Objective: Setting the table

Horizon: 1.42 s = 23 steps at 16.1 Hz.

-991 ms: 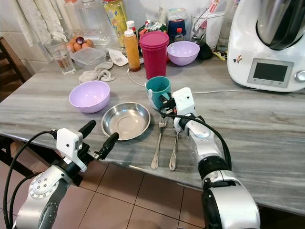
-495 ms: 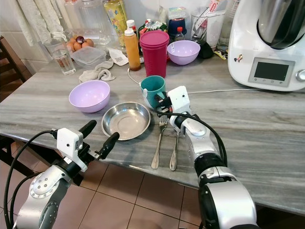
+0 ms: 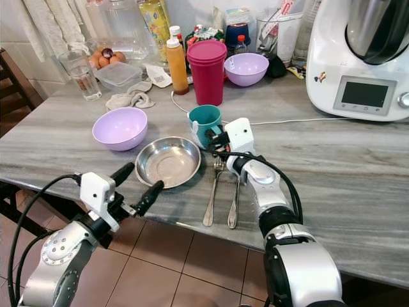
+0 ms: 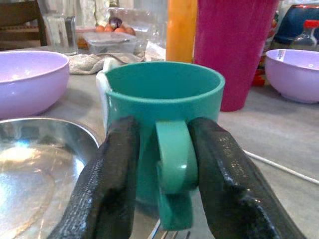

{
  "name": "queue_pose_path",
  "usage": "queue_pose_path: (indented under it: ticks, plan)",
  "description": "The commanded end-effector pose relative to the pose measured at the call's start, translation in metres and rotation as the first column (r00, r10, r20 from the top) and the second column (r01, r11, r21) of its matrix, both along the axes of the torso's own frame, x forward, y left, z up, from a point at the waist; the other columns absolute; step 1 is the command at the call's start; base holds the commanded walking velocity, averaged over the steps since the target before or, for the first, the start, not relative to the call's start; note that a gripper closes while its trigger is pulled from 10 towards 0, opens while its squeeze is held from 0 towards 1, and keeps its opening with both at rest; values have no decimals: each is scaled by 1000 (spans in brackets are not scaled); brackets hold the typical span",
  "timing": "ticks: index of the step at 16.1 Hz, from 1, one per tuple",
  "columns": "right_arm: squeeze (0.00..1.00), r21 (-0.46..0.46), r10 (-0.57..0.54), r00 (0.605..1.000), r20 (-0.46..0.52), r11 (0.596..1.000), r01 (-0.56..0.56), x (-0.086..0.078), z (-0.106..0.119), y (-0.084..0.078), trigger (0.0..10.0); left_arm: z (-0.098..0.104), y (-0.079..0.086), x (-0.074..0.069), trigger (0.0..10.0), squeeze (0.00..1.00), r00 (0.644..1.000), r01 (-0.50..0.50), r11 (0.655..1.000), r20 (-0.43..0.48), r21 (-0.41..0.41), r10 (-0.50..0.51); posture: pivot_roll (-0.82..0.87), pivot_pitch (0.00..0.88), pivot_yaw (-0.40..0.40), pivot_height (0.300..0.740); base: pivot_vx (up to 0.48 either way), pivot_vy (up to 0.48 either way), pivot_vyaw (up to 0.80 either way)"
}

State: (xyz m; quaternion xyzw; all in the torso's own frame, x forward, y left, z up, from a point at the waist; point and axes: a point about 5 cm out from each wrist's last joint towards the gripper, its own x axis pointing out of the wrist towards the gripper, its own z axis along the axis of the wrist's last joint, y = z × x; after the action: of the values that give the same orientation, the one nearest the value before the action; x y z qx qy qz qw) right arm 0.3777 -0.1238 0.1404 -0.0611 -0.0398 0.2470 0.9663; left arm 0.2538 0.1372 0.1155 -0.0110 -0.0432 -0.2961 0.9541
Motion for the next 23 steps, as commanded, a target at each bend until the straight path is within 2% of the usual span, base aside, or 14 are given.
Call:
queue_pose_path:
  ticks: [1,4,7,10,11,13,15,18,21,23]
  plan:
    - [1000,12,-2,1000,23,1000,2,2,6,0,10000,0,0,0,10000,0,1000,24,1000,-11,5,-24,-109,71,114,740,0,0,0]
    - [1000,19,-20,999,27,1000,19,0,3,-7,10000,-1,-1,1,10000,0,999,35,999,-8,12,-35,-117,68,119,740,0,0,0]
    - [1000,47,-50,995,82,998,46,1,13,-13,10000,1,-1,6,10000,0,999,33,999,1,20,-33,-132,60,130,740,0,0,0]
    - [1000,61,-77,987,139,996,69,-1,21,-18,10000,1,-1,12,10000,0,1000,-18,999,16,39,17,-133,55,129,740,0,0,0]
    - [1000,66,-84,979,184,995,73,-4,25,-18,10000,3,2,17,10000,0,997,-71,996,28,44,70,-136,57,126,740,0,0,0]
    - [1000,103,-117,964,240,990,95,-16,30,-18,10000,2,9,22,10000,0,986,-167,985,29,42,166,-138,50,115,740,0,0,0]
    - [1000,118,-159,943,292,985,130,-34,36,-19,10000,1,17,26,10000,0,962,-274,960,30,49,273,-144,49,110,740,0,0,0]
    - [1000,140,-219,923,317,973,183,-59,39,-20,10000,0,27,30,10000,0,914,-404,912,50,69,402,-167,50,109,740,0,0,0]
    - [1000,124,-240,915,325,970,210,-74,43,-17,10000,-2,33,33,10000,0,888,-460,885,45,66,458,-184,53,119,740,0,0,0]
    - [1000,120,-262,913,314,964,236,-80,45,-18,10000,-2,32,36,10000,0,886,-464,883,37,69,463,-189,54,123,740,0,0,800]
